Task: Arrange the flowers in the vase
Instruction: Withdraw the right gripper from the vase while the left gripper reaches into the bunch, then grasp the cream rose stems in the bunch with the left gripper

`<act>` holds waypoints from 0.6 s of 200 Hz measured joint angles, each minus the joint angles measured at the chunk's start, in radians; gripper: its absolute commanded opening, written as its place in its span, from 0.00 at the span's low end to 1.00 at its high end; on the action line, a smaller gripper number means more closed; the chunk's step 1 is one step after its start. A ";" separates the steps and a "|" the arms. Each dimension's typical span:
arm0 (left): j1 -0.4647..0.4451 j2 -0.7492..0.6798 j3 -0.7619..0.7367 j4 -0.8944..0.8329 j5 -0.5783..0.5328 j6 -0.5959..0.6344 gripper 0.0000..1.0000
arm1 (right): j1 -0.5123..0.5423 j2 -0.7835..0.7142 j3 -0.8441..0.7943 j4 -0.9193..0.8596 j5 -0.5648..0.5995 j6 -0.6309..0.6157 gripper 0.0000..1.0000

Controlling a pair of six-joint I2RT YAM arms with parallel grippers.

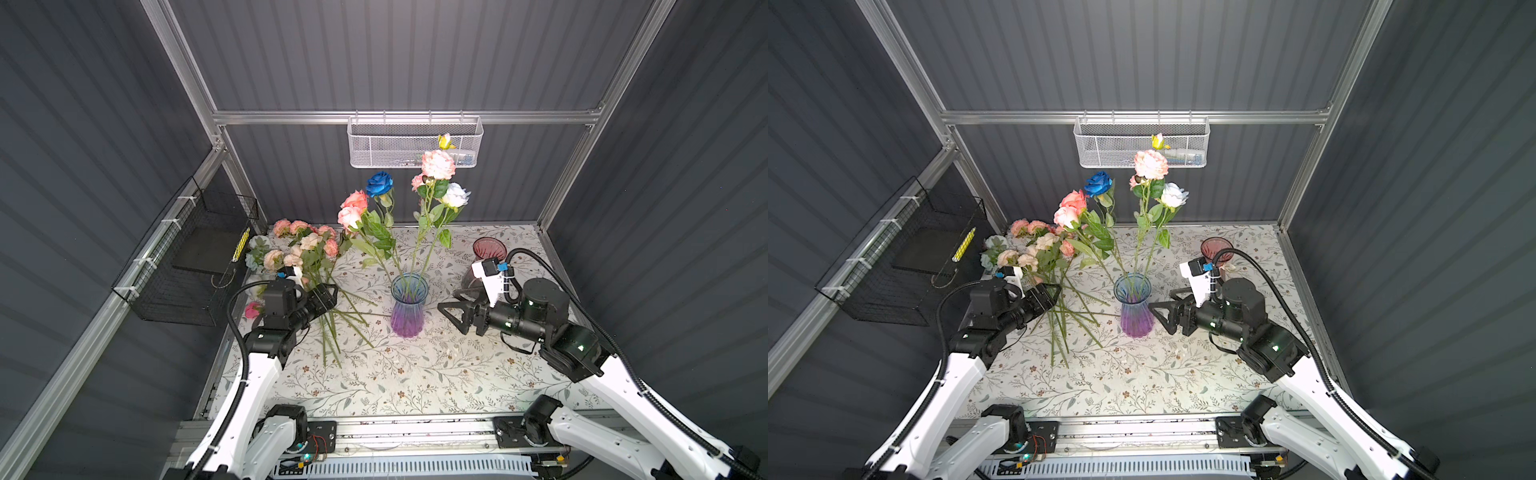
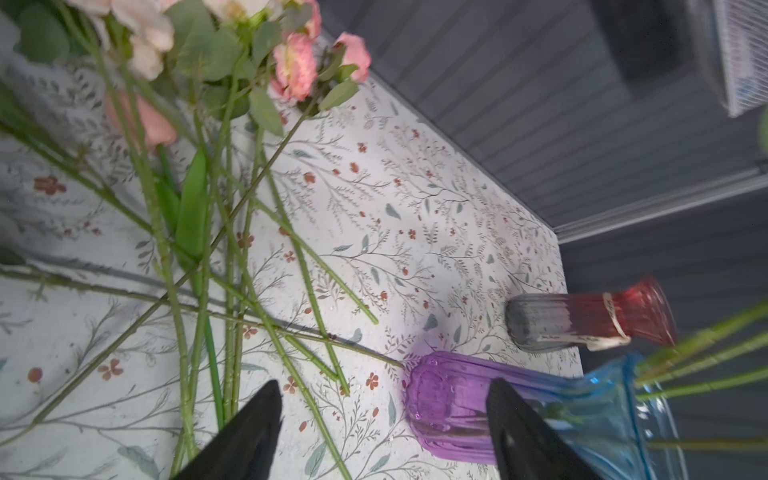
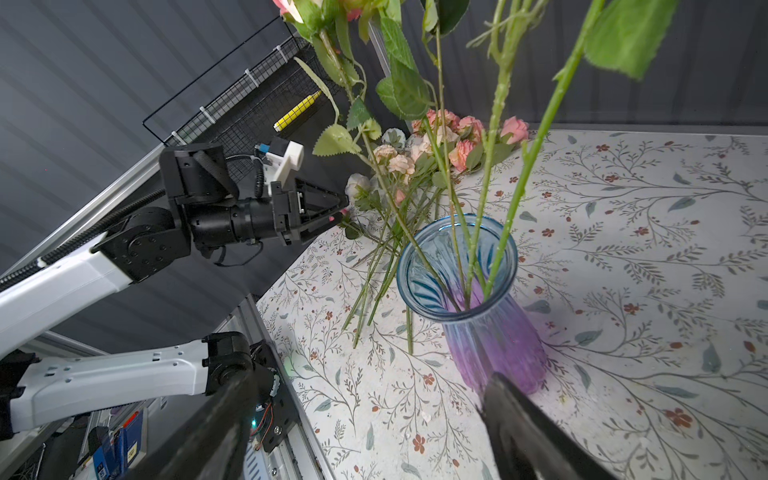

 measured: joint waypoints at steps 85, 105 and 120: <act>0.036 0.360 0.025 0.060 -0.240 0.017 0.38 | 0.000 -0.053 -0.031 0.010 0.048 -0.008 0.86; 0.070 0.404 0.035 0.066 -0.269 0.018 0.36 | 0.000 -0.061 -0.035 0.005 0.056 -0.013 0.86; 0.086 0.446 0.052 0.074 -0.279 0.018 0.35 | 0.000 -0.063 -0.035 0.005 0.061 -0.018 0.86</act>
